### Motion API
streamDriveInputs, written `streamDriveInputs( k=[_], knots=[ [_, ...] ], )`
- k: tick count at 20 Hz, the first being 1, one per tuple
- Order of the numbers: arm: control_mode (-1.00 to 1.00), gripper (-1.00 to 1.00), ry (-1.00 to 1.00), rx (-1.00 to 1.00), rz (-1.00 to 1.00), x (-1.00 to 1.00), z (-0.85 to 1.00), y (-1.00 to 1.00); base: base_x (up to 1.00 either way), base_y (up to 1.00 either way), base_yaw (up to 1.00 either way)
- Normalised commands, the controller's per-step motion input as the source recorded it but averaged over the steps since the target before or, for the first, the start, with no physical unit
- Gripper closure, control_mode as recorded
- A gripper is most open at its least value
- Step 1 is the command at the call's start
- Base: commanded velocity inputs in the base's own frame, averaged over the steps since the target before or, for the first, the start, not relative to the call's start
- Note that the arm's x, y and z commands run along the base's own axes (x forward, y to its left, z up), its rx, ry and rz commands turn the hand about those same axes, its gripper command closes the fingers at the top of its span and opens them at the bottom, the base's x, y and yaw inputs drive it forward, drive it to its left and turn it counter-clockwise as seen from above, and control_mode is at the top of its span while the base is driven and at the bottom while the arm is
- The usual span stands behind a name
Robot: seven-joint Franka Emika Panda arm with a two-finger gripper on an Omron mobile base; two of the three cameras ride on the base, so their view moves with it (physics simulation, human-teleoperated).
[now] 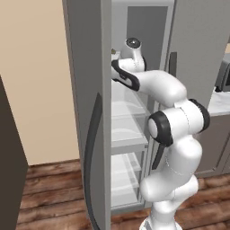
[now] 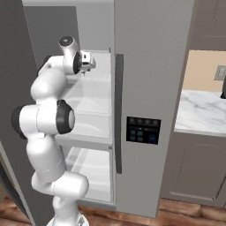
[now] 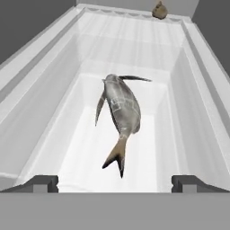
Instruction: Take the fish out of the fridge, briefly rinse it in the sink, and place it on the tray next to the sink.
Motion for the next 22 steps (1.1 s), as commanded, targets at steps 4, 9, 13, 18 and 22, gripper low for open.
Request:
streamDriveInputs(
  k=[4,9,13,18,22],
  knots=[
    [-1.0,-1.0,0.0,0.0,0.0,0.61,-0.19,0.0,0.0,0.0,0.0],
    [-1.0,-1.0,0.0,0.0,0.0,0.6,-0.26,0.0,0.0,0.0,0.0],
    [-1.0,-1.0,0.0,0.0,0.0,0.8,-0.25,0.0,0.0,0.0,0.0],
    [-1.0,1.0,0.0,0.0,0.0,0.73,-0.22,0.05,0.0,0.0,0.0],
    [-1.0,1.0,0.0,0.0,0.0,0.09,-0.01,0.02,0.0,0.0,0.0]
  ],
)
